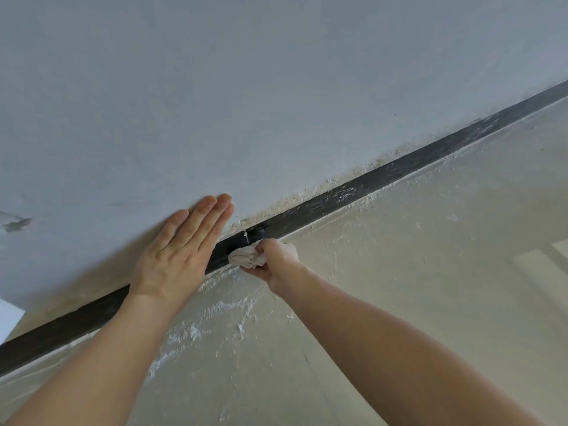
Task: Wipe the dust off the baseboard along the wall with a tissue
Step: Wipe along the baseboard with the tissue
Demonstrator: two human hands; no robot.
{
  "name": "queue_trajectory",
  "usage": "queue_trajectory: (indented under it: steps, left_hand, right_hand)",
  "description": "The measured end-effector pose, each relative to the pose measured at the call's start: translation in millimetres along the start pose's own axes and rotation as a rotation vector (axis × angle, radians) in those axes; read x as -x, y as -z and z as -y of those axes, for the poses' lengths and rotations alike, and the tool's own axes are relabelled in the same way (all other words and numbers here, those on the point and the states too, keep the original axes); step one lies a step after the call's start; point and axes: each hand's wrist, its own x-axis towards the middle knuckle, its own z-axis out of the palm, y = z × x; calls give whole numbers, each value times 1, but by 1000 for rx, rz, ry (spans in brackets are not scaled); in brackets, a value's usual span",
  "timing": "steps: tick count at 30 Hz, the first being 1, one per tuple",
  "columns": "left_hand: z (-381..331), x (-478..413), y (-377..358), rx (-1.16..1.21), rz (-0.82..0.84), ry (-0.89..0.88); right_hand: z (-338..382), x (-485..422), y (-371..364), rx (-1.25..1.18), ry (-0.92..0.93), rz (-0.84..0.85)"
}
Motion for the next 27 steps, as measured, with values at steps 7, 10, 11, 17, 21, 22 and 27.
queue_trajectory:
  steps: [7, 10, 11, 17, 21, 22, 27]
  left_hand:
    - [5, 2, 2, -32, 26, -35]
    - [6, 0, 3, -45, 40, -34]
    - [6, 0, 3, -47, 43, -34]
    - [5, 0, 2, -70, 26, -63]
    - [6, 2, 4, -105, 37, -96]
    - [6, 2, 4, -103, 38, -97]
    - [7, 2, 4, -75, 36, -80]
  right_hand:
    - [48, -9, 44, -122, 101, -146]
    - [56, 2, 66, -315, 140, -247]
    - [55, 8, 69, -337, 136, -268]
    - [9, 22, 29, -147, -84, 52]
    - [4, 32, -4, -185, -147, 219]
    - [11, 33, -4, -210, -139, 198]
    - [54, 35, 27, -255, -31, 78]
